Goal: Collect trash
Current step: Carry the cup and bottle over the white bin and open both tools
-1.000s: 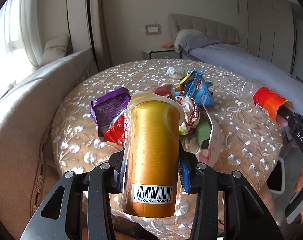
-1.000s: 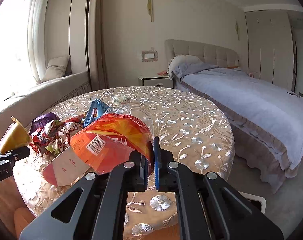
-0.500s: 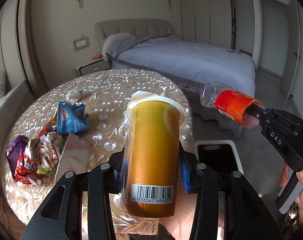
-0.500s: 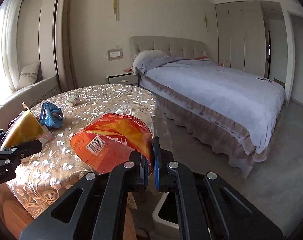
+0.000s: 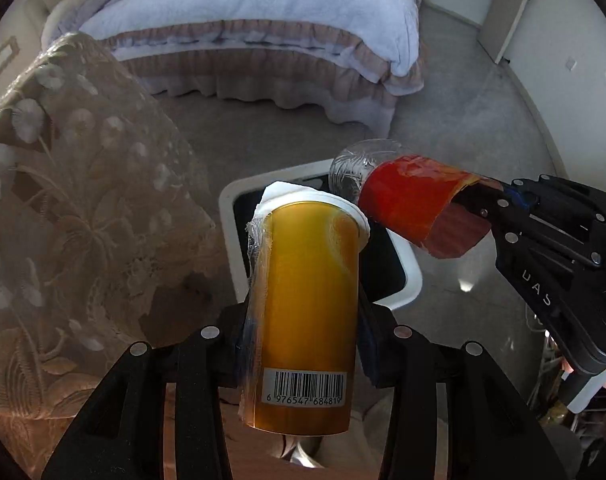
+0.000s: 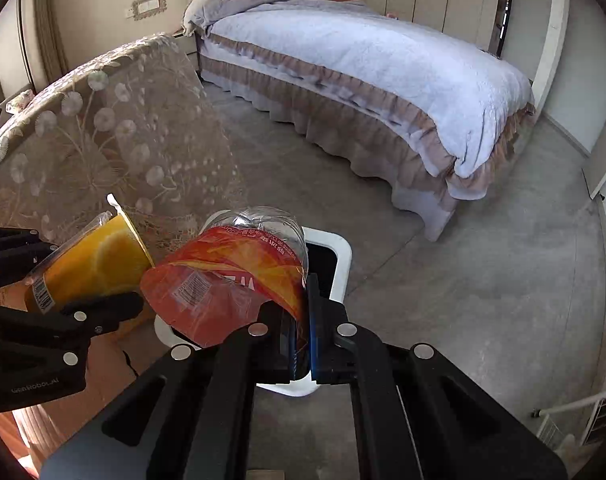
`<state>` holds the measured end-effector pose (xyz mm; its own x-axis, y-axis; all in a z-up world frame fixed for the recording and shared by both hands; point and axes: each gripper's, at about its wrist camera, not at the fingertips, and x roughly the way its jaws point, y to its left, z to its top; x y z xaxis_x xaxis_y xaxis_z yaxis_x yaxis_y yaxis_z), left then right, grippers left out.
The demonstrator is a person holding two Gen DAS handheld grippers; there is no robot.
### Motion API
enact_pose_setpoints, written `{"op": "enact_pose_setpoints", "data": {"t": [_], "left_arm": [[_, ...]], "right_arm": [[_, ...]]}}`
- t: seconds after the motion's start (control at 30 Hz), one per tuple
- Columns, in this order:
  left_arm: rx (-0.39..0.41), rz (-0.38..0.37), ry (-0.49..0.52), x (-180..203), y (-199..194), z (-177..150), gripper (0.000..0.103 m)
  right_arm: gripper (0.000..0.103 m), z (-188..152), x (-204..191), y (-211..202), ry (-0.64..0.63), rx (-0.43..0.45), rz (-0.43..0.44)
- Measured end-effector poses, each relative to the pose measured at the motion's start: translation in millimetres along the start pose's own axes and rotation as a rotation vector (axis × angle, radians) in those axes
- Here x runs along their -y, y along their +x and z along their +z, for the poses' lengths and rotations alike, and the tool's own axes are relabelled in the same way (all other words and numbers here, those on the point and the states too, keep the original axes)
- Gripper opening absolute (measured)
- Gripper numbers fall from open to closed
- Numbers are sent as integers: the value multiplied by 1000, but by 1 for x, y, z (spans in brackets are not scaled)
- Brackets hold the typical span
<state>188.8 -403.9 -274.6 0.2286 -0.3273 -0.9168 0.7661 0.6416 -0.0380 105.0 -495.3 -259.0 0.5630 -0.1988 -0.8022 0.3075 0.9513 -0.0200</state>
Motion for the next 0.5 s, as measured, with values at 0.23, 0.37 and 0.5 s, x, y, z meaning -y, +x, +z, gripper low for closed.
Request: {"op": "enact_pose_setpoints", "data": {"t": [0.23, 0.37, 0.5], "left_arm": [[-187, -94, -12, 2, 75, 9, 81], [-259, -74, -5, -3, 103, 12, 98], [-284, -99, -29, -7, 112, 13, 98]], "right_arm": [[11, -9, 10, 57, -34, -122, -39], [98, -13, 20, 74, -25, -140, -104], [98, -16, 25, 84, -44, -163, -146]]}}
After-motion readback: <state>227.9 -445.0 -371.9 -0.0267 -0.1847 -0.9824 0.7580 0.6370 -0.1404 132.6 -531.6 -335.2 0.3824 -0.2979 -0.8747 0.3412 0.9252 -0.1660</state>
